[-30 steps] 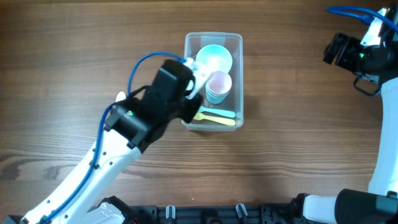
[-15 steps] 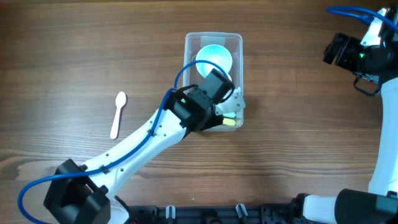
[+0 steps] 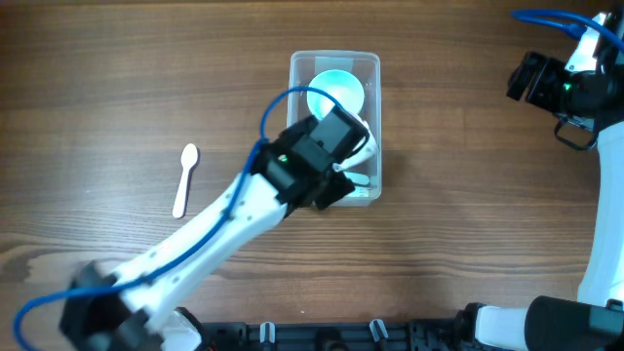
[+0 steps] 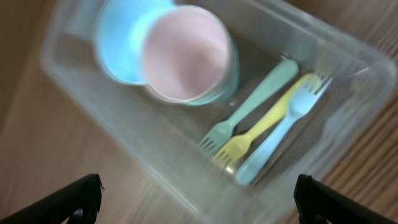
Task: Pack container
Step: 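Carry the light-blue fork into the container and release it, then grasp the white spoon on the table with the left gripper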
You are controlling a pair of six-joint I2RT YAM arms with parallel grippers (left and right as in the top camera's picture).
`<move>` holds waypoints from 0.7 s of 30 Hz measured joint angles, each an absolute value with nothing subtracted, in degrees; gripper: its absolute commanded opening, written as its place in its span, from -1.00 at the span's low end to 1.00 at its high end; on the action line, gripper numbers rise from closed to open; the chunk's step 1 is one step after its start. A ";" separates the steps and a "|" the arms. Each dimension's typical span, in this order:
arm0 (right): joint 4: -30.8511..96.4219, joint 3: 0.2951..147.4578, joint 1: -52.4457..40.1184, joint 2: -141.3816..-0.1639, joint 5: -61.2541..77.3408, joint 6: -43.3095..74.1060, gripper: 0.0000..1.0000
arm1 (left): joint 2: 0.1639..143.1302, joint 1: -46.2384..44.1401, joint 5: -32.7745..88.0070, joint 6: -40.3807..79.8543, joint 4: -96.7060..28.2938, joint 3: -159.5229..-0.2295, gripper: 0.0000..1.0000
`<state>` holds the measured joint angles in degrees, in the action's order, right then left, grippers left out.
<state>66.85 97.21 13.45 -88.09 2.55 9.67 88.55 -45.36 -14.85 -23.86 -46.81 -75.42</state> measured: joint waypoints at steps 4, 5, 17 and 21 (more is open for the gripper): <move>66.83 97.21 13.45 -88.09 2.55 9.67 1.00 | 78.70 -37.21 -20.05 -8.58 -53.91 -76.66 0.99; 66.83 97.21 13.45 -88.09 2.55 9.67 0.99 | 77.67 -31.18 -19.90 -4.21 -56.77 -76.84 0.99; 66.85 97.21 13.45 -88.09 2.55 9.67 0.99 | 102.80 6.87 -4.84 4.51 -61.69 -76.90 0.66; 66.85 97.21 13.45 -88.09 2.55 9.67 0.99 | 112.12 6.76 -1.96 -2.07 -58.92 -76.88 0.61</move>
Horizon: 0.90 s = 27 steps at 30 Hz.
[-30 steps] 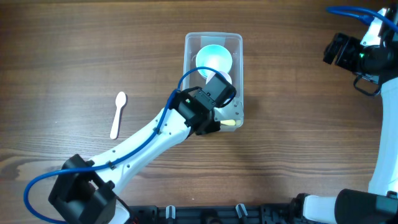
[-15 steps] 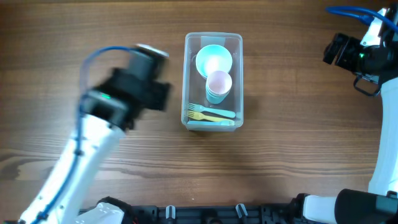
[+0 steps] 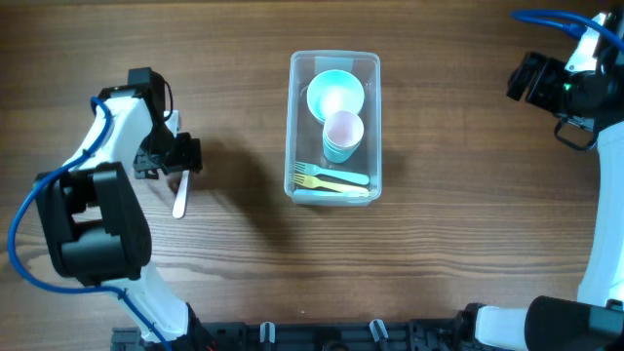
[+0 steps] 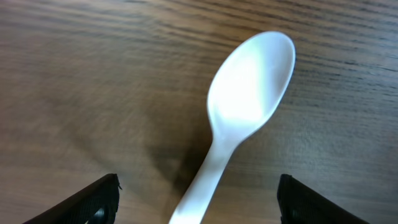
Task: Pack container
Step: 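Grasp the white spoon on the table with the left gripper, then lay the white spoon in the container beside the forks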
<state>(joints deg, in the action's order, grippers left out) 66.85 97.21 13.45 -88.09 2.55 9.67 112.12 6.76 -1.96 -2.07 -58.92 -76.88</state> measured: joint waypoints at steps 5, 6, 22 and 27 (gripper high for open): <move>66.85 97.21 13.45 -88.09 2.55 9.67 0.99 | 112.75 6.59 -1.56 -4.47 -56.75 -76.88 0.45; 66.85 97.21 13.45 -88.09 2.55 9.67 1.00 | 112.75 6.48 -1.56 -4.69 -56.31 -76.88 0.47; 66.85 97.21 13.45 -88.09 2.55 9.67 1.00 | 112.75 6.46 -1.56 -5.52 -51.33 -72.64 -0.76; 66.87 97.21 13.45 -88.09 2.55 9.67 1.00 | 112.73 3.25 -1.56 -5.50 -53.93 -73.45 -0.92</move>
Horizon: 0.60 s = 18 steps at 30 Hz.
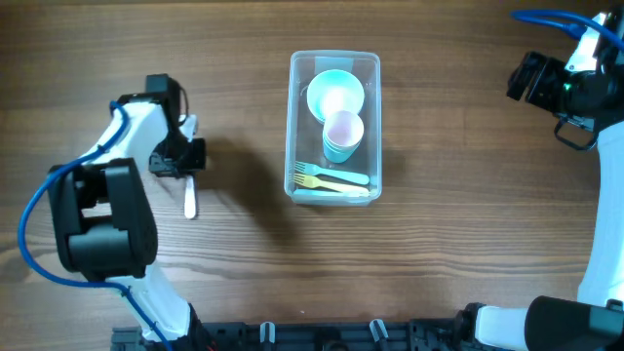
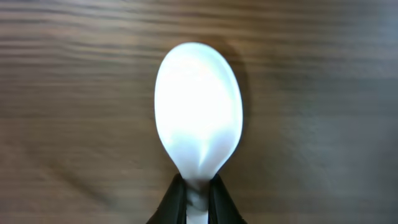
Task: Pack container
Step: 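Lay the white spoon in the container beside the forks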
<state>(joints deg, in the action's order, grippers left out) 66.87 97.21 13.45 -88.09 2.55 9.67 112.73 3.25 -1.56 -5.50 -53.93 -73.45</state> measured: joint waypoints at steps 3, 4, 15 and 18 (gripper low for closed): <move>66.87 97.21 13.45 -88.09 2.55 9.67 1.00 | 112.07 -2.13 -1.63 -5.52 -57.87 -79.07 -0.92; 66.87 97.21 13.45 -88.09 2.55 9.67 0.99 | 111.24 -3.53 -1.61 -5.52 -59.13 -81.28 -0.92; 66.85 97.21 13.45 -88.09 2.55 9.67 0.99 | 98.70 -41.50 -6.57 -29.15 -64.73 -96.14 -0.92; 66.85 97.21 13.45 -88.09 2.55 9.67 1.00 | 101.43 -45.67 -7.01 -33.67 -63.64 -96.25 -0.92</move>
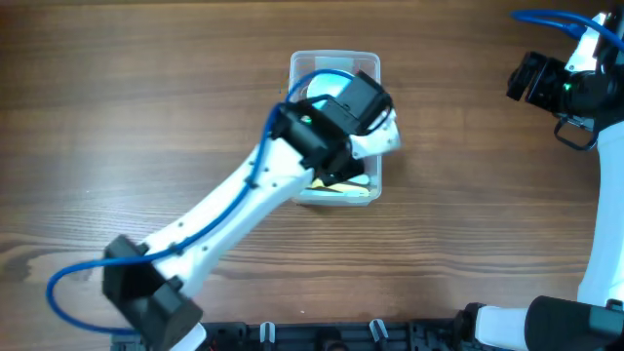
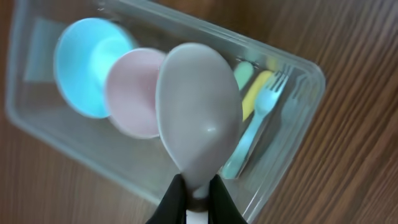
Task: Pack container
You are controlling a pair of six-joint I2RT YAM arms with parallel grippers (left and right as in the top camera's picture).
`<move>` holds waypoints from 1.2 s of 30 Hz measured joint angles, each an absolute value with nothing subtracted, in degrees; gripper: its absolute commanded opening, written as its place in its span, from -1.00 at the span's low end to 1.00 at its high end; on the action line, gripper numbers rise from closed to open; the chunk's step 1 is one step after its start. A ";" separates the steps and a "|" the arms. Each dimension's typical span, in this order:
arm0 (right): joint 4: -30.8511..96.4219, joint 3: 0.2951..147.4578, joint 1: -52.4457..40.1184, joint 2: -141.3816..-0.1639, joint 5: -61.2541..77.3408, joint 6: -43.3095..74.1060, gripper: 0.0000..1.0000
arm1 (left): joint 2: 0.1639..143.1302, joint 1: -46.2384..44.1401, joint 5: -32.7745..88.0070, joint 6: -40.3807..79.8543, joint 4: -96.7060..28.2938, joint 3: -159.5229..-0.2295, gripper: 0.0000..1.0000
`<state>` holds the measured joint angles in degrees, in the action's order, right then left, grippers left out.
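My left gripper (image 2: 198, 188) is shut on the neck of a white spoon (image 2: 199, 118), held above the clear plastic container (image 2: 297, 163). Inside the container are a blue bowl (image 2: 84, 65), a pink cup (image 2: 132, 93) and three forks (image 2: 261, 109), green, yellow and blue. From overhead, the left gripper (image 1: 359, 115) covers most of the container (image 1: 334, 56). A bit of the forks (image 1: 343, 187) shows under the arm. My right gripper (image 1: 526, 76) hangs at the far right, away from the container, its fingers unclear.
The left arm (image 1: 224, 214) crosses the table diagonally from the bottom left to the container. The right arm's body (image 1: 604, 195) runs down the right edge. Bare wooden table (image 1: 146, 97) surrounds the container.
My left gripper, shut on the spoon at the table's left side, is now above the container in the middle, still holding the spoon. The right arm has not moved.
My left gripper was open over the container while the spoon lay on the table at the left. Then it stood open around the spoon. Then it was shut on the spoon's neck there. Now it holds the spoon over the container.
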<state>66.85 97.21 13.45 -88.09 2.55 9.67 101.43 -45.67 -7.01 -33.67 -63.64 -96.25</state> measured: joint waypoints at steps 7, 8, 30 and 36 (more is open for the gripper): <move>66.85 97.21 13.45 -88.09 2.55 9.67 0.99 | 113.40 -45.76 -6.76 -39.07 -63.20 -96.29 0.99; 66.85 97.21 13.45 -88.09 2.55 9.67 1.00 | 113.43 -45.76 -6.79 -39.09 -62.81 -96.29 1.00; 66.85 97.21 13.45 -88.09 2.55 9.85 0.99 | 88.51 14.39 -5.54 17.78 -74.83 -98.21 1.00; 66.85 97.21 13.45 -88.09 2.55 9.85 1.00 | 88.51 16.62 -3.38 18.20 -74.19 -98.21 0.99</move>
